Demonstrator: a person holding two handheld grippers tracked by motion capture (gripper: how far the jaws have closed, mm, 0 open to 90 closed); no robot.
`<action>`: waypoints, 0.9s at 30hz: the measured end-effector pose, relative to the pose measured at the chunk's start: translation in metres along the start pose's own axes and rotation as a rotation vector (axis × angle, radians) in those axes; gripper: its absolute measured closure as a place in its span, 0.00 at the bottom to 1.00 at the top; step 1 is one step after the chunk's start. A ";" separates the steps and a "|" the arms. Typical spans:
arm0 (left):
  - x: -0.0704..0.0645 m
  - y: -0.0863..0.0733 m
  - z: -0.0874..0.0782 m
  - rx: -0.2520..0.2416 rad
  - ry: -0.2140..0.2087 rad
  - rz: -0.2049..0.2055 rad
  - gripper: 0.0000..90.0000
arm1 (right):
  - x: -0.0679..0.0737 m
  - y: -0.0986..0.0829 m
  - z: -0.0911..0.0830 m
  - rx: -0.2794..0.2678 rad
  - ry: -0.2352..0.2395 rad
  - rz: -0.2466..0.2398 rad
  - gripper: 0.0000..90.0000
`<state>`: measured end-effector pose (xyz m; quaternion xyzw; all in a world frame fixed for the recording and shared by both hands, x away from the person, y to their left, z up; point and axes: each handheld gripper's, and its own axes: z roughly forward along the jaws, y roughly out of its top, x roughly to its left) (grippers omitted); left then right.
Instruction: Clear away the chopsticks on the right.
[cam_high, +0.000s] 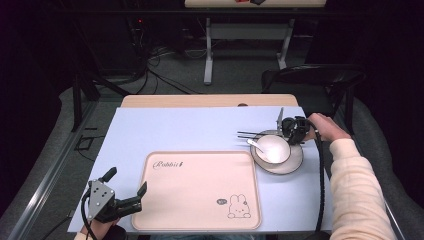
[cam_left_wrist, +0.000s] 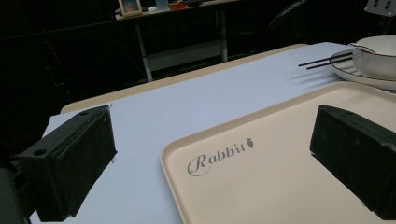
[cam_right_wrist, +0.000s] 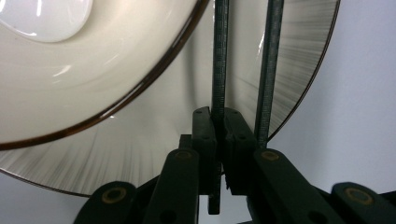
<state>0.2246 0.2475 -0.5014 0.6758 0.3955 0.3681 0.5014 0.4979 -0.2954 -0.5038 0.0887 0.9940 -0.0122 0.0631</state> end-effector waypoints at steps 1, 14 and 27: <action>0.000 0.000 0.000 0.000 0.000 0.000 0.00 | 0.000 0.000 -0.001 -0.003 0.000 -0.002 0.94; -0.001 0.000 0.000 0.001 -0.002 0.002 0.00 | 0.005 -0.002 -0.029 -0.047 -0.054 0.053 0.94; -0.001 0.000 0.001 0.001 -0.003 0.004 0.00 | 0.013 0.002 -0.070 -0.061 -0.085 0.197 0.94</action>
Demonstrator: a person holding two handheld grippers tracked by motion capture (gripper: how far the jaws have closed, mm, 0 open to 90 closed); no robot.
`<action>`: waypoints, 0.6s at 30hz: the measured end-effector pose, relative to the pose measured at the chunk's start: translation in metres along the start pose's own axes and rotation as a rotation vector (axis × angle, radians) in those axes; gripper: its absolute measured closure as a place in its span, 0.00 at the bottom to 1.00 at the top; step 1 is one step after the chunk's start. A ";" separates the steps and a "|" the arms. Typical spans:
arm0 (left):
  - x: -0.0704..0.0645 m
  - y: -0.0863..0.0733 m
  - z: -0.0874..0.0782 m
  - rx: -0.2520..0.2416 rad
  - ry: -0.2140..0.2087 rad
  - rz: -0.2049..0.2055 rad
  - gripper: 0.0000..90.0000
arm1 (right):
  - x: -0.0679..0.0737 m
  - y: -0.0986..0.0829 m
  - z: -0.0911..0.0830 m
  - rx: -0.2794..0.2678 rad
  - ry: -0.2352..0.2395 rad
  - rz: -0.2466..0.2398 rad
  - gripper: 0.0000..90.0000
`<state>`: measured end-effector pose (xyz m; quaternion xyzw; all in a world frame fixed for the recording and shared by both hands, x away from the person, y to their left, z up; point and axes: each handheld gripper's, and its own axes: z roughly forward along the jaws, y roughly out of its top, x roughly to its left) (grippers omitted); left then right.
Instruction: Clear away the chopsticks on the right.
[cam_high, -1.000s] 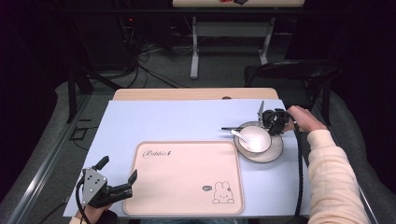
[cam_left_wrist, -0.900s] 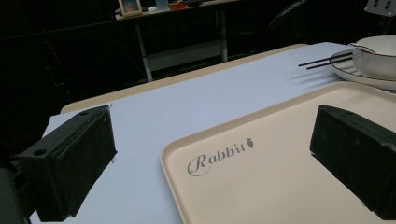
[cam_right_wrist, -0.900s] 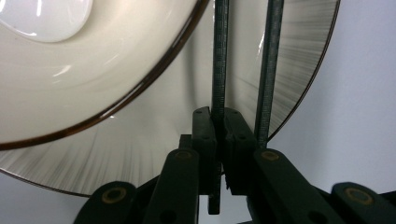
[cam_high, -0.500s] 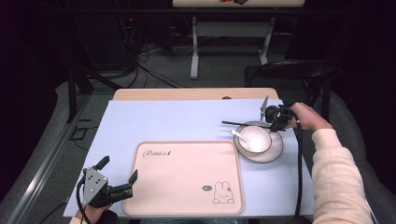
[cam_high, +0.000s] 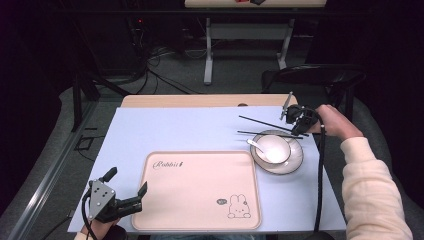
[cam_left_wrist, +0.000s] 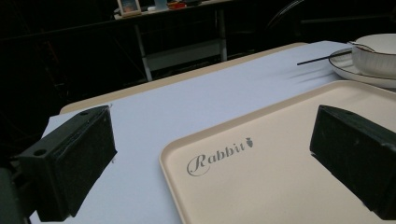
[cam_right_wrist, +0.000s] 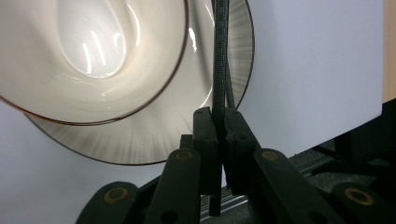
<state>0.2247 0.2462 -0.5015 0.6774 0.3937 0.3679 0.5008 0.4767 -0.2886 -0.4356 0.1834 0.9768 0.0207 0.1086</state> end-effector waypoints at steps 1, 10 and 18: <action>0.000 0.000 0.000 0.000 -0.001 0.002 0.00 | 0.002 0.002 -0.004 0.001 -0.013 0.000 0.94; 0.000 0.000 0.000 -0.001 0.000 0.001 0.00 | 0.035 0.018 -0.034 -0.007 -0.033 0.098 0.94; 0.000 0.000 0.000 -0.003 0.000 0.002 0.00 | 0.069 0.038 -0.046 -0.019 -0.018 0.235 0.94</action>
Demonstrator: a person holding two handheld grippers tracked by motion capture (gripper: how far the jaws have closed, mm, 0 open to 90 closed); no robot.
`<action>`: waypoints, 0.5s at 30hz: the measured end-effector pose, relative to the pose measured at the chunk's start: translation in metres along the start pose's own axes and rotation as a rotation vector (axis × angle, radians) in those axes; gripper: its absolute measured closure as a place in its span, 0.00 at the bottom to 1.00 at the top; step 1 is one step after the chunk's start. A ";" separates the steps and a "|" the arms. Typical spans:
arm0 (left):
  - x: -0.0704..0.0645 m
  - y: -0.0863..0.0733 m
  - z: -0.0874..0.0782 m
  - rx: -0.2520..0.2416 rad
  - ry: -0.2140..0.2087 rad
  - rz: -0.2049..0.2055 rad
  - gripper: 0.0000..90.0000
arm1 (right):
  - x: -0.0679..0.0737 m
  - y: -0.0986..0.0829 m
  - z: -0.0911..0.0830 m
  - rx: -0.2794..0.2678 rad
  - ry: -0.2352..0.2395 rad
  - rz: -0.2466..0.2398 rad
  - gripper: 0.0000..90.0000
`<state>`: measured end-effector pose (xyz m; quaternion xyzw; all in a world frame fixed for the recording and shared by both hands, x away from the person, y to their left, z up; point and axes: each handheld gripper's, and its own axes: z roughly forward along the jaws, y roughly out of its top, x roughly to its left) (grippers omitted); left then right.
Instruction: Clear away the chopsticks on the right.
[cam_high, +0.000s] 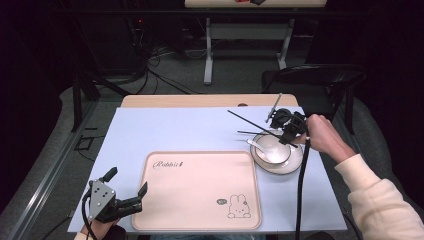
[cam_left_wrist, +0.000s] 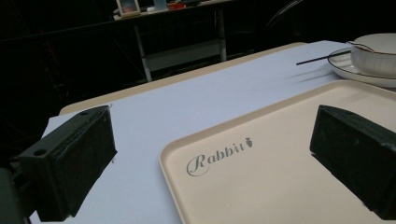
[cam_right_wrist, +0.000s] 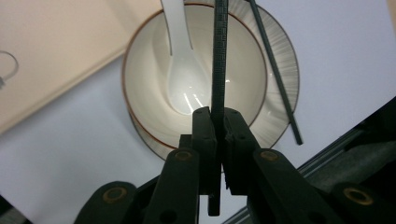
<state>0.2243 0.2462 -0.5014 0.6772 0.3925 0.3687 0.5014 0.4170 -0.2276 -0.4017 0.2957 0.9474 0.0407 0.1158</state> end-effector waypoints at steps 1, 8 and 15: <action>0.000 0.000 0.000 0.000 0.001 0.001 0.00 | 0.004 0.001 -0.001 0.012 -0.003 0.015 0.94; 0.000 0.000 0.000 -0.001 0.001 0.002 0.00 | 0.028 0.002 0.001 0.025 0.048 0.121 0.94; 0.000 0.000 0.000 -0.002 0.002 0.003 0.00 | 0.054 0.003 0.005 0.010 0.103 0.148 0.94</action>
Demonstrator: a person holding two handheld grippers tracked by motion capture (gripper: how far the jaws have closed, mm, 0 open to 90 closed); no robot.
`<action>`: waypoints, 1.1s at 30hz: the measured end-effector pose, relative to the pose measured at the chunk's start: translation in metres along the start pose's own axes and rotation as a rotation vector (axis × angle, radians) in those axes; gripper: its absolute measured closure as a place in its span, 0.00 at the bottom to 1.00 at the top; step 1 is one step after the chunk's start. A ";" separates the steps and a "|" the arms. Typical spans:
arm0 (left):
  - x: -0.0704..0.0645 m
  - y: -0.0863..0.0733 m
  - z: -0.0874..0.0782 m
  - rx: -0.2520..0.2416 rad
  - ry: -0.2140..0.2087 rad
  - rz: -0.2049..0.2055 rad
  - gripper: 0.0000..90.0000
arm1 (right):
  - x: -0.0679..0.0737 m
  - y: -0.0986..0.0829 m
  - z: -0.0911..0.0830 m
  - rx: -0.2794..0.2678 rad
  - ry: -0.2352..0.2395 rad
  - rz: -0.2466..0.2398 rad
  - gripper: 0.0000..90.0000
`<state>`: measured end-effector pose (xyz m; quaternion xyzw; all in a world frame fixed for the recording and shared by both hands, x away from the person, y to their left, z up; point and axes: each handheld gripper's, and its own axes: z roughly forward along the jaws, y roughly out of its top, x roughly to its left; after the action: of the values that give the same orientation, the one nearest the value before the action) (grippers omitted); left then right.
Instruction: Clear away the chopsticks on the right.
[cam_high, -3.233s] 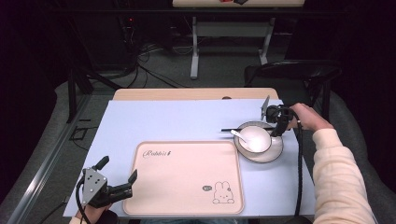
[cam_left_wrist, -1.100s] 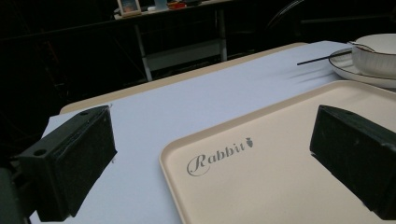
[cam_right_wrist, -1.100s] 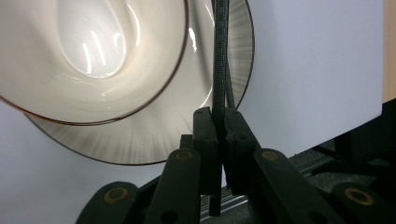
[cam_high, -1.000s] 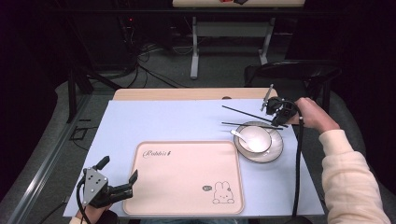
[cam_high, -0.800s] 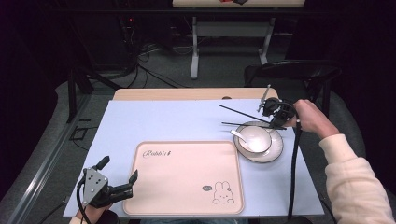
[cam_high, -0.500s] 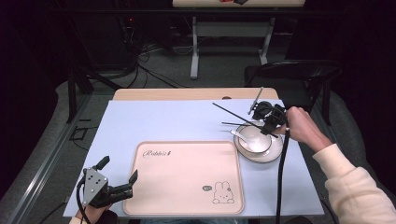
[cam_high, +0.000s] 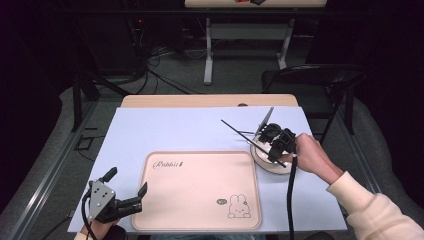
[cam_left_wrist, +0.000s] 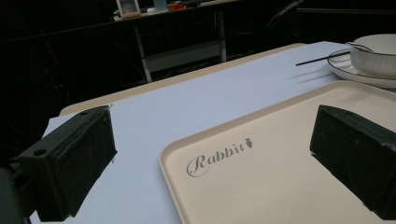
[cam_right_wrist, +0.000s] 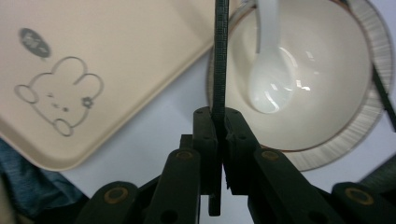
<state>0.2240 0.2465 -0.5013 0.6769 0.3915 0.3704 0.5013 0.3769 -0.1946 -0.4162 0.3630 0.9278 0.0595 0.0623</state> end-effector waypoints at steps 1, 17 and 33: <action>0.000 0.000 0.000 -0.001 -0.002 0.002 0.00 | 0.003 -0.001 0.001 -0.011 0.006 0.006 0.94; 0.000 0.000 0.000 -0.003 -0.002 0.001 0.00 | 0.041 -0.010 0.041 -0.054 0.156 0.081 0.94; 0.000 0.000 0.000 -0.003 -0.004 0.002 0.00 | 0.063 -0.009 0.094 -0.059 0.256 0.149 0.94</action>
<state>0.2237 0.2467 -0.5013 0.6773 0.3894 0.3701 0.5027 0.3400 -0.1518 -0.5147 0.4182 0.8965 0.1371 -0.0506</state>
